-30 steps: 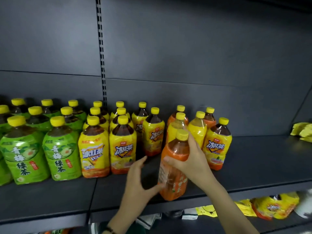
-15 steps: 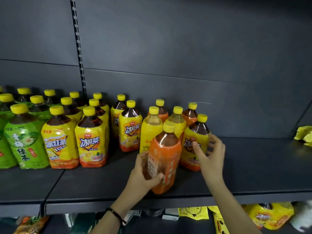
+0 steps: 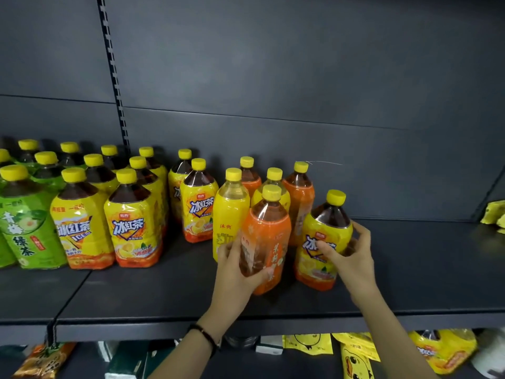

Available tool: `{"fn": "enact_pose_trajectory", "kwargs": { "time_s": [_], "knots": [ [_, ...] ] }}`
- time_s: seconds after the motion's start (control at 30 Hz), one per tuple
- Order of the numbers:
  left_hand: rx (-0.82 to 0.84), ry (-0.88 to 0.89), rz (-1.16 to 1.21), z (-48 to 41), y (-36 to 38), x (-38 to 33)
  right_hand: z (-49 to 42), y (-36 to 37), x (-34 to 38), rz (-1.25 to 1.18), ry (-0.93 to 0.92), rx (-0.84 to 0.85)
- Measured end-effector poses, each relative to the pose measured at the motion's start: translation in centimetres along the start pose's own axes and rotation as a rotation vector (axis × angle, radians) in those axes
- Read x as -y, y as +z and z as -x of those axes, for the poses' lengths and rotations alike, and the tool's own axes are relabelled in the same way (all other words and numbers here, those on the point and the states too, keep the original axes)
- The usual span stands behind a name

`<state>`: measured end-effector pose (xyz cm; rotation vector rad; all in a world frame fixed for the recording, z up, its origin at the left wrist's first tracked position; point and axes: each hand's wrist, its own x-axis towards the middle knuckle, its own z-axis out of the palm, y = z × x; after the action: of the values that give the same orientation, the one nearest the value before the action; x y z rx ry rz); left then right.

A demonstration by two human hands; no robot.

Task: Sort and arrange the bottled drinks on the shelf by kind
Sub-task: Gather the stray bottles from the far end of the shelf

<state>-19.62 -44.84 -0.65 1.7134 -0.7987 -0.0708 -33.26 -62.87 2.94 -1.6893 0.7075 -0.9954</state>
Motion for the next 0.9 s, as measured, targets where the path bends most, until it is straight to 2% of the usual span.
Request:
{"fn": "enact_pose_trajectory", "kwargs": {
  "time_s": [0.07, 0.17, 0.27, 0.37, 0.47, 0.53, 0.57, 0.63, 0.77, 0.9],
  "knots": [
    [-0.008, -0.002, -0.04, -0.5, 1.0, -0.3, 1.0, -1.7, 0.0, -0.036, 0.015, 0.007],
    [-0.018, -0.025, 0.09, -0.7, 2.3, -0.7, 2.4, -3.4, 0.1, -0.084, 0.031, 0.047],
    [0.028, -0.016, 0.118, -1.2, 3.1, -1.5, 4.0, -3.0, 0.6, -0.096, 0.03, 0.104],
    [0.085, -0.031, 0.245, -1.3, 2.2, -1.5, 5.7, -1.2, 1.2, -0.102, 0.003, 0.156],
    [0.281, -0.058, 0.39, 0.4, -0.3, -0.2, 7.2, 0.9, 1.8, -0.114, -0.029, 0.185],
    [0.432, -0.025, 0.34, 1.9, -1.8, 0.8, 7.8, 2.4, 2.1, -0.12, -0.05, 0.209],
    [0.455, -0.025, 0.331, 2.6, -2.3, 1.2, 8.0, 3.4, 2.3, -0.132, -0.058, 0.224],
    [0.39, -0.039, 0.349, 3.4, -3.1, 1.9, 8.2, 5.6, 2.8, -0.155, -0.073, 0.246],
    [0.14, -0.076, 0.302, 3.5, -5.5, 2.6, 8.7, 10.1, 3.2, -0.164, -0.109, 0.306],
    [0.002, -0.053, 0.225, 3.4, -8.4, 4.1, 8.9, 13.9, 3.6, -0.11, -0.119, 0.404]
  ]
}}
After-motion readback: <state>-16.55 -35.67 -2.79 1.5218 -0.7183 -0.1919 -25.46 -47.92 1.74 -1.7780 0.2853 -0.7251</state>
